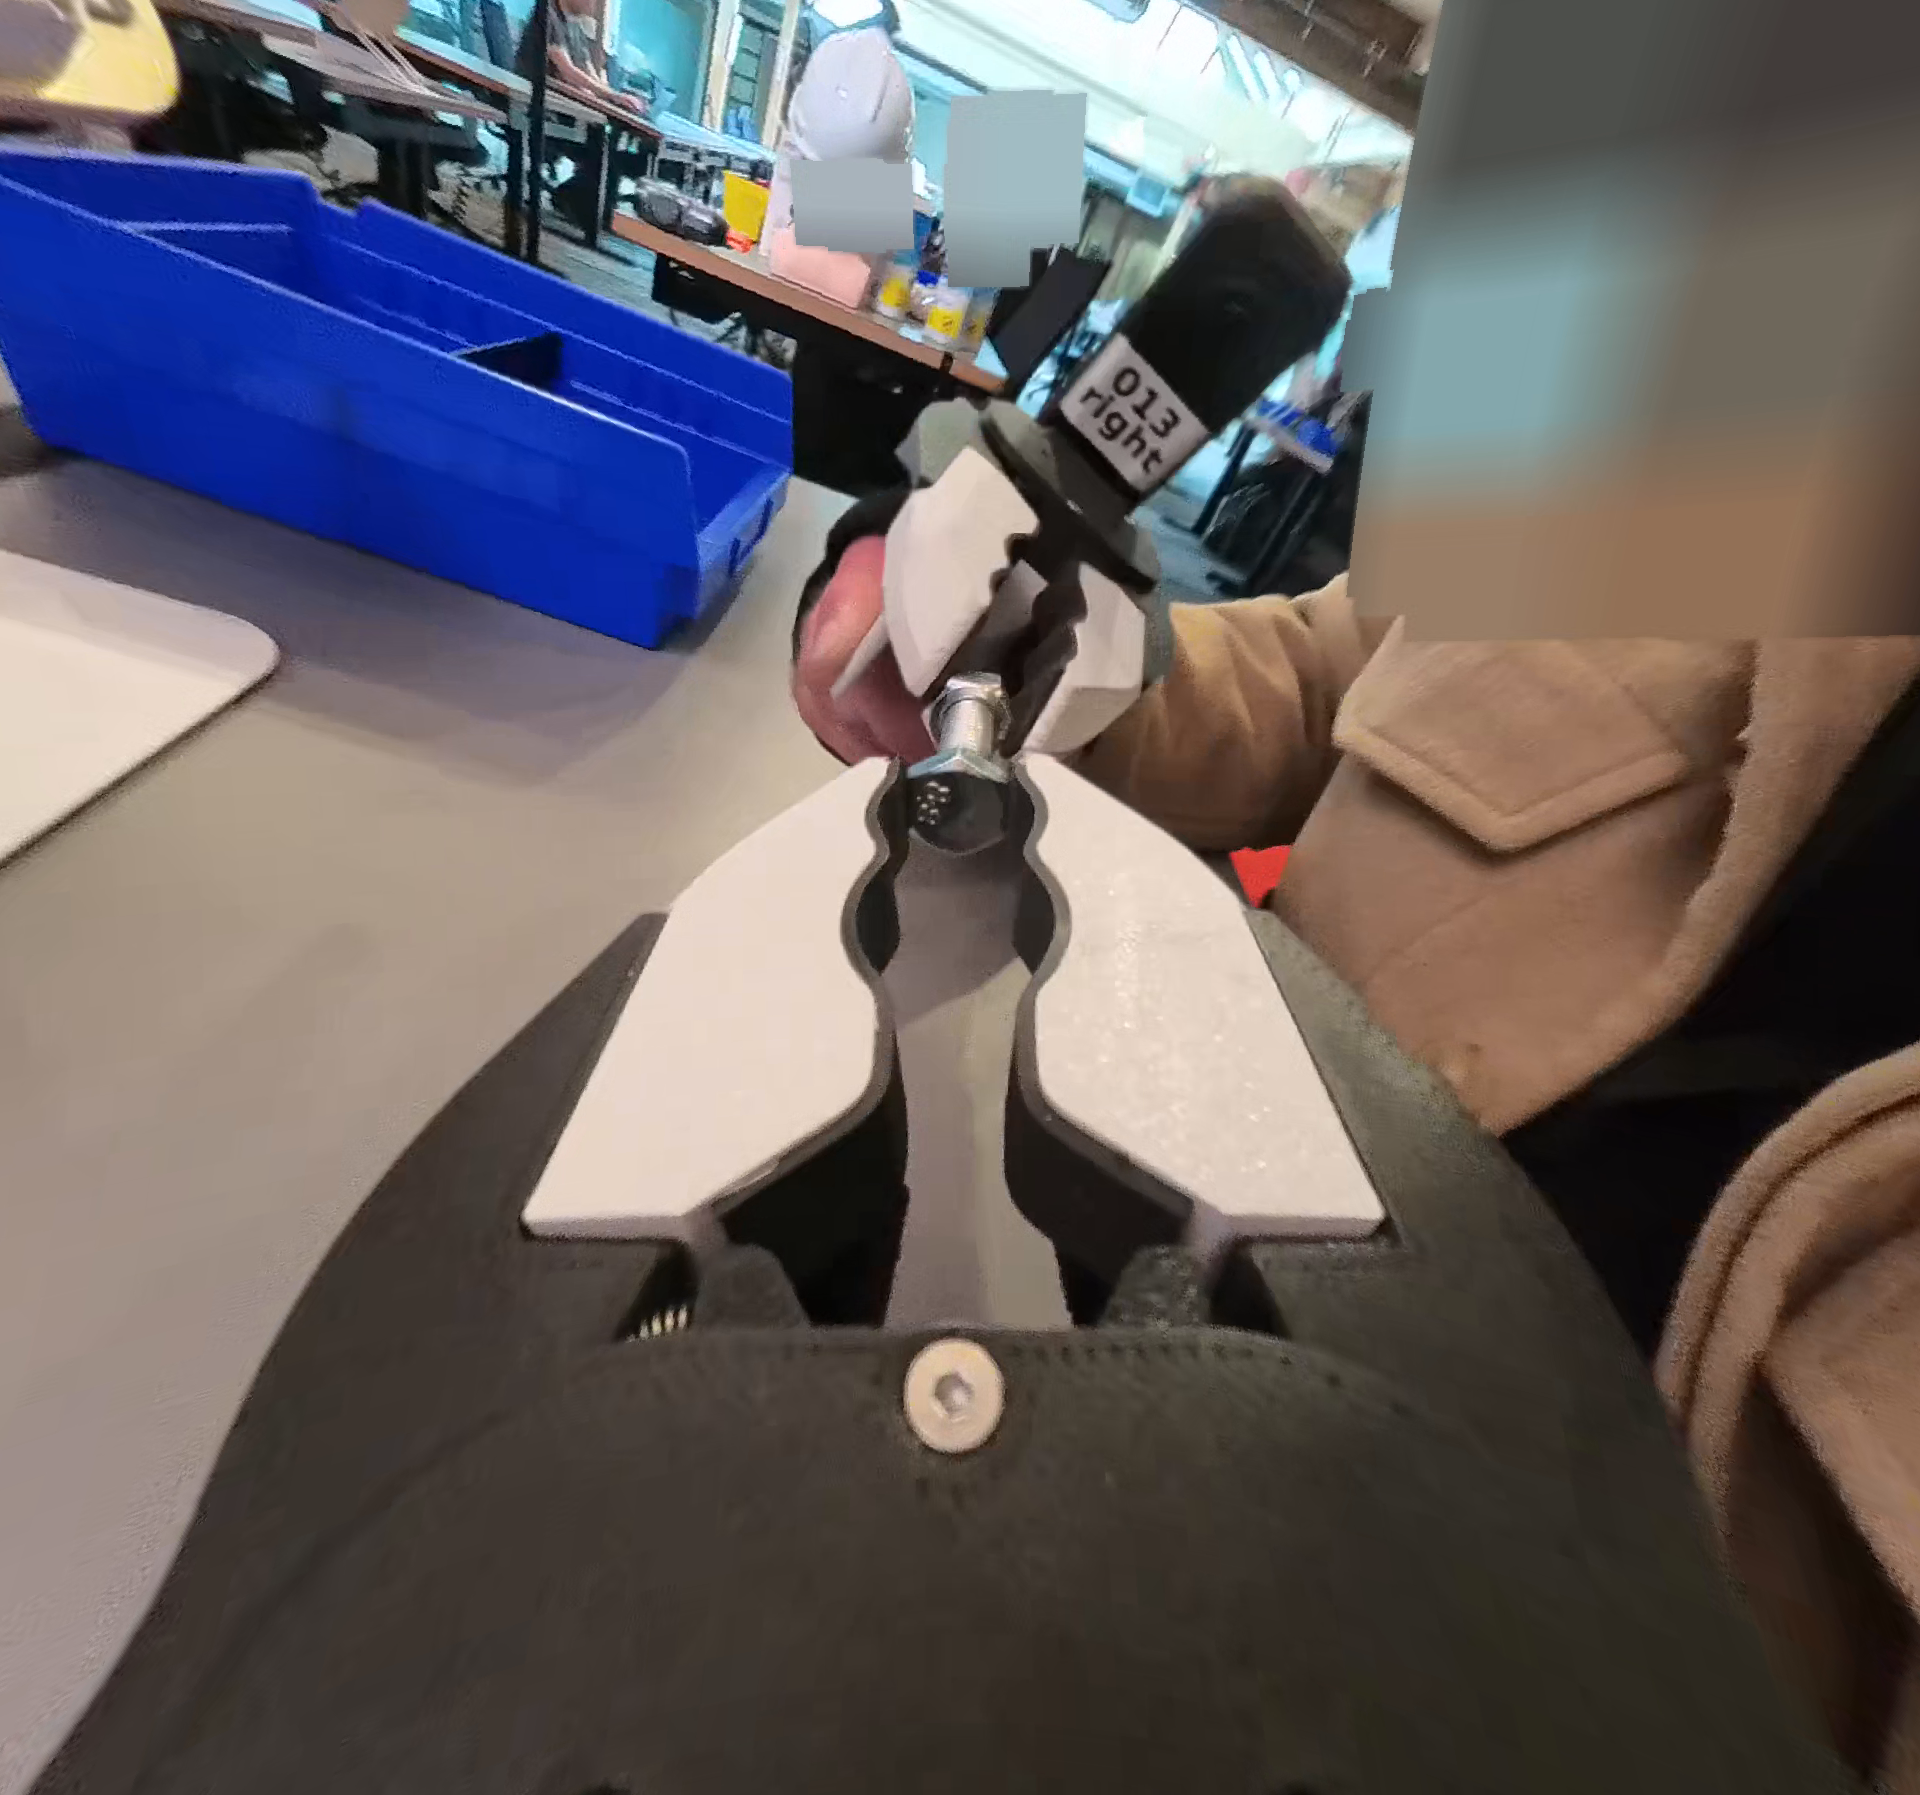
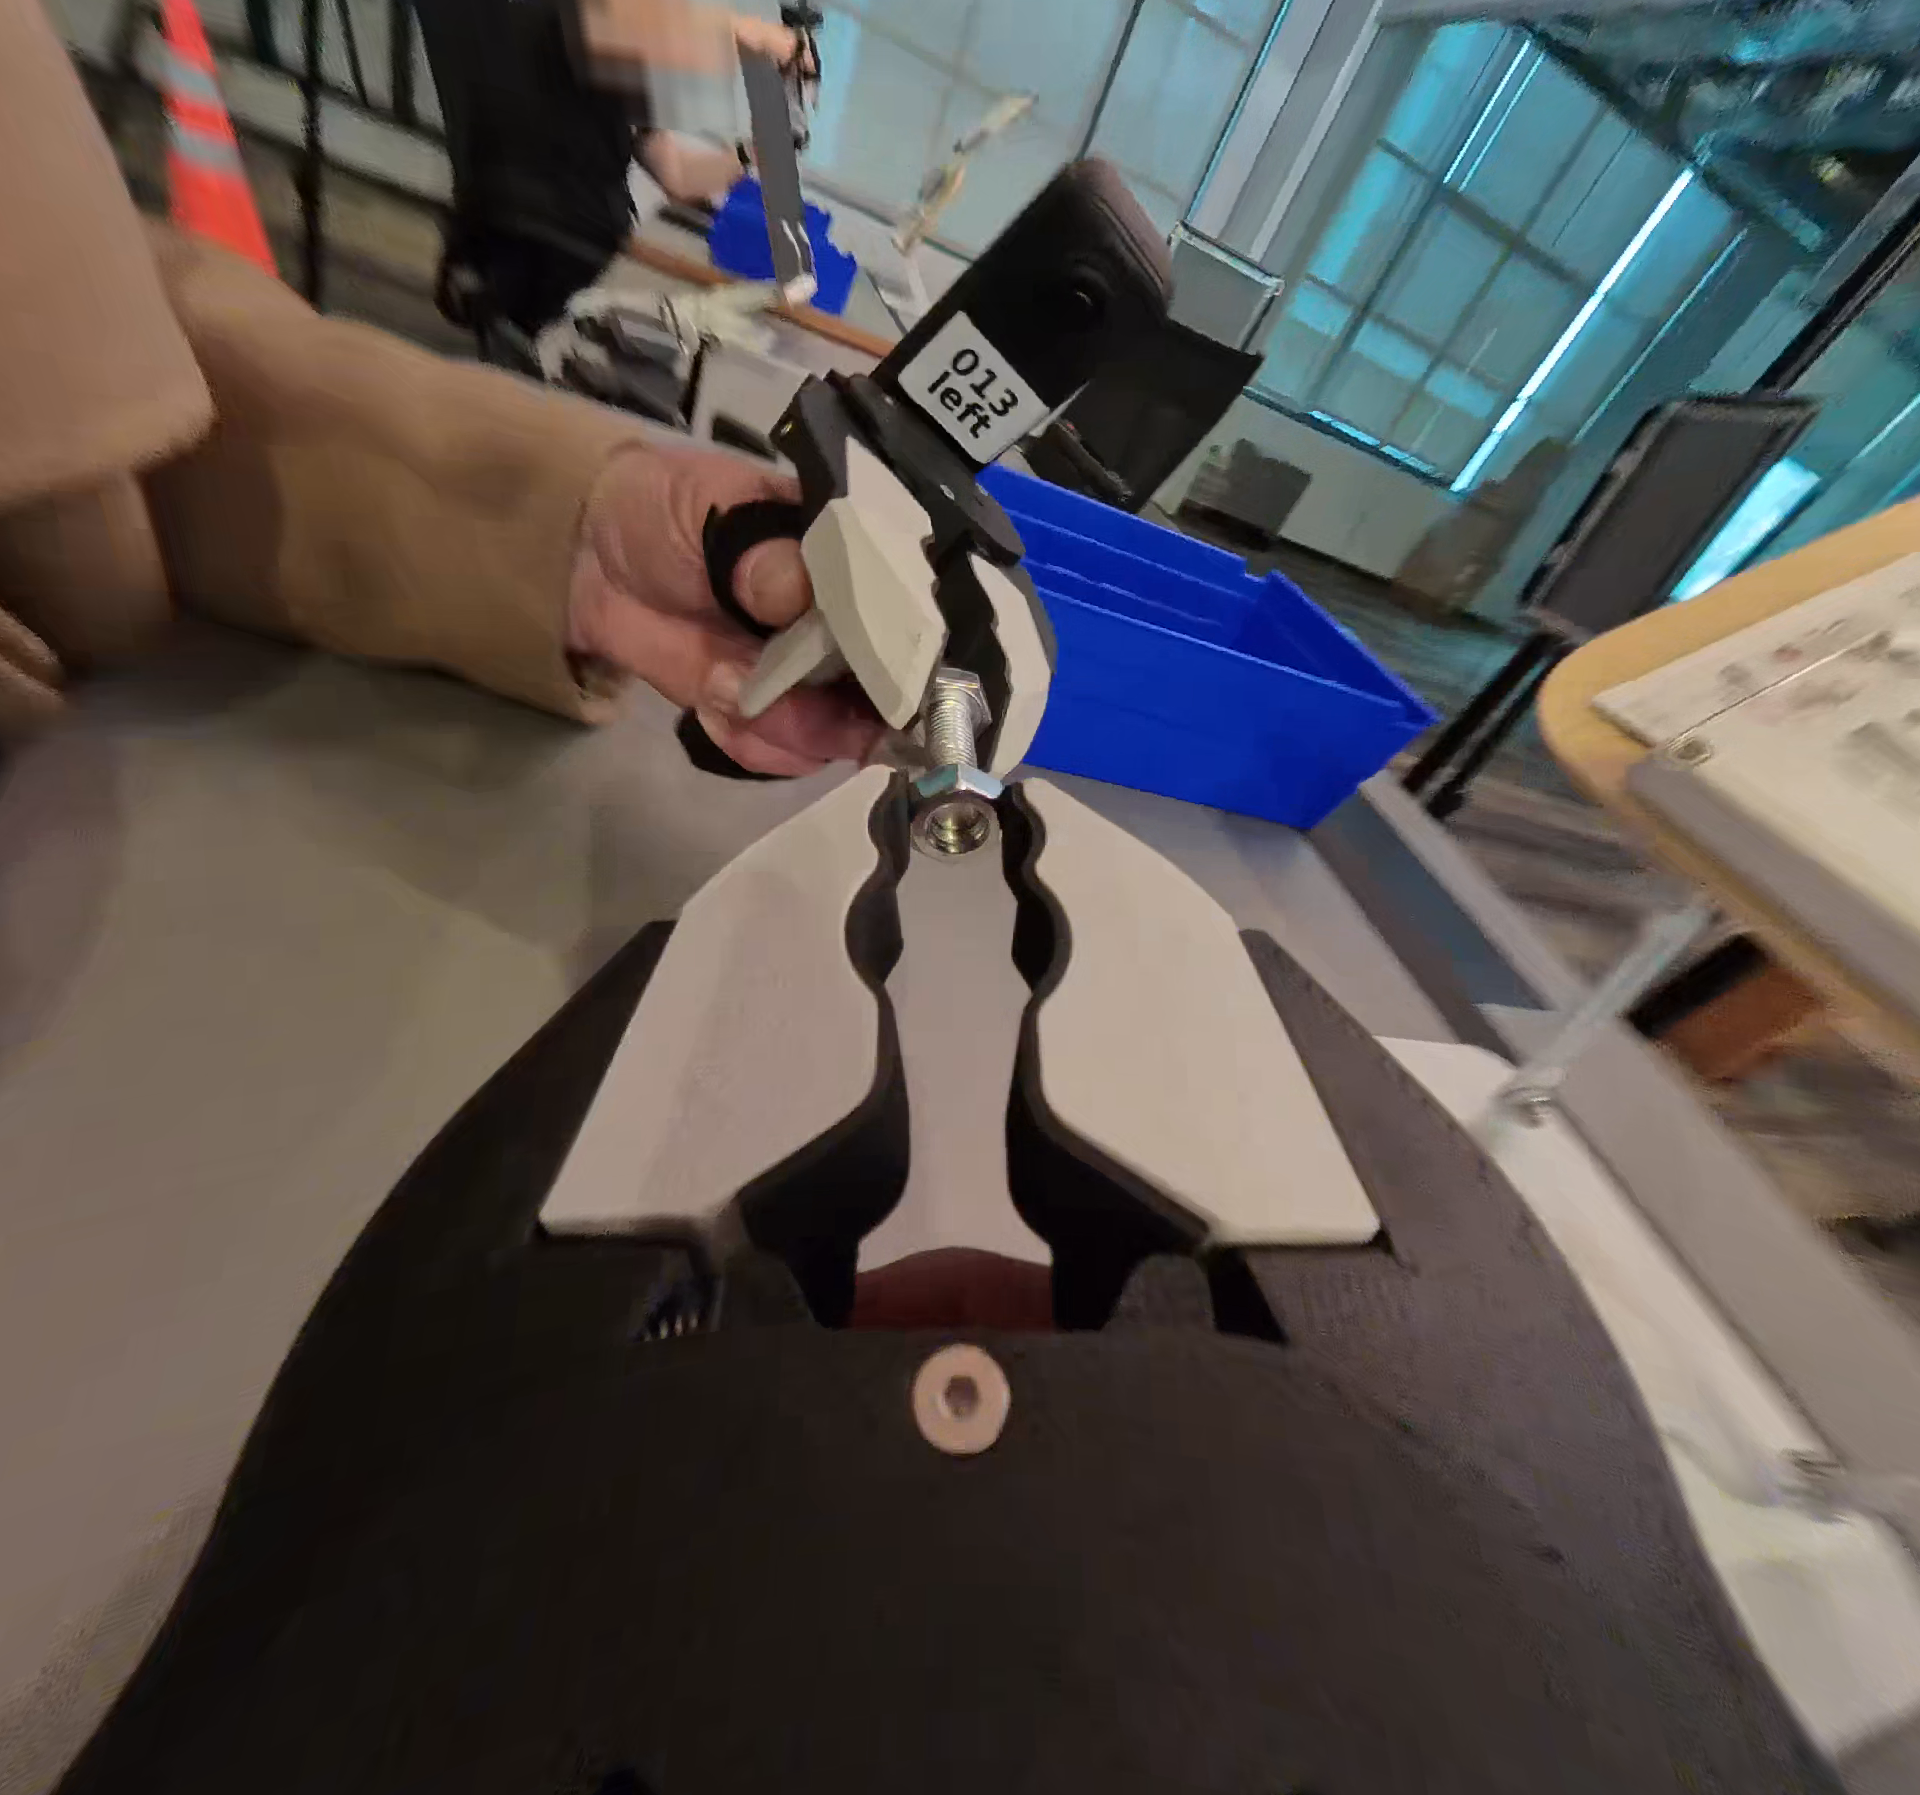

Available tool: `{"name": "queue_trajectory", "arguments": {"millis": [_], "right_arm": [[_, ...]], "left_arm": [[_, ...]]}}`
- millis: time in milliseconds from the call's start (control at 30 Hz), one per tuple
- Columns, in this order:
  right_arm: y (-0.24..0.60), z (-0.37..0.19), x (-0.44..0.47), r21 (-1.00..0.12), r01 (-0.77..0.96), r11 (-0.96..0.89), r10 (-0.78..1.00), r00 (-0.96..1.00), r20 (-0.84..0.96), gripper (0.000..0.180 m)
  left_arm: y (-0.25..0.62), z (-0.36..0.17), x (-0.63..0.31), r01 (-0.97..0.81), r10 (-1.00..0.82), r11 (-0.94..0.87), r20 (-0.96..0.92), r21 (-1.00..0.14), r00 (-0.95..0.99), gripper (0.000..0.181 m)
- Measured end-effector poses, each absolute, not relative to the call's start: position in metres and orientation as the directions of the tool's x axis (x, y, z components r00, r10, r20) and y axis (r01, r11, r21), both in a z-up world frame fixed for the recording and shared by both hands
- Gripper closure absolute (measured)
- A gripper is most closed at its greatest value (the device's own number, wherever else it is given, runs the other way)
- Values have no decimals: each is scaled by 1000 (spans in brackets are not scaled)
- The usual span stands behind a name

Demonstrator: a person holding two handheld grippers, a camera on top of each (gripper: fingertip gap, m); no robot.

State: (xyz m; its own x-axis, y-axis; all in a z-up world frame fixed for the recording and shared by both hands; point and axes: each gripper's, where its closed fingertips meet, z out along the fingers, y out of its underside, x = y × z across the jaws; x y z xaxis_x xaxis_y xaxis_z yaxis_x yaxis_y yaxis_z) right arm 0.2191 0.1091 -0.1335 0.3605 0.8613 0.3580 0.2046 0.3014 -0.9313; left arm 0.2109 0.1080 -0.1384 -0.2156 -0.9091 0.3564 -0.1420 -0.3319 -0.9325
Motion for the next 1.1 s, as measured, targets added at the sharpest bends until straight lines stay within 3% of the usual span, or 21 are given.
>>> {"name": "queue_trajectory", "arguments": {"millis": [167, 233, 433, 767, 967, 1100], "right_arm": [[107, -139, 220, -743, 429, 514, 682, 321, 657, 162], [106, -142, 221, -600, 535, 595, 560, 259, 787, 162], [104, -139, 219, -550, 557, 623, 509, 245, 825, 162], [105, -136, 220, -719, 440, 537, 649, 329, 686, 162], [107, -134, 221, -791, 380, 480, 707, 366, 605, 162], [108, -127, 224, -909, 225, 350, 817, 401, 414, 162]], "left_arm": [[107, -144, 212, -127, -806, -495, 509, -859, -302, 163], [106, -148, 213, -138, -776, -531, 545, -836, -317, 163], [105, -145, 212, -126, -732, -576, 579, -807, -360, 163], [106, -142, 212, -113, -769, -529, 531, -841, -355, 163], [105, -139, 214, -98, -794, -494, 494, -864, -353, 147], [110, -141, 216, -84, -880, -375, 383, -923, -281, 137]]}}
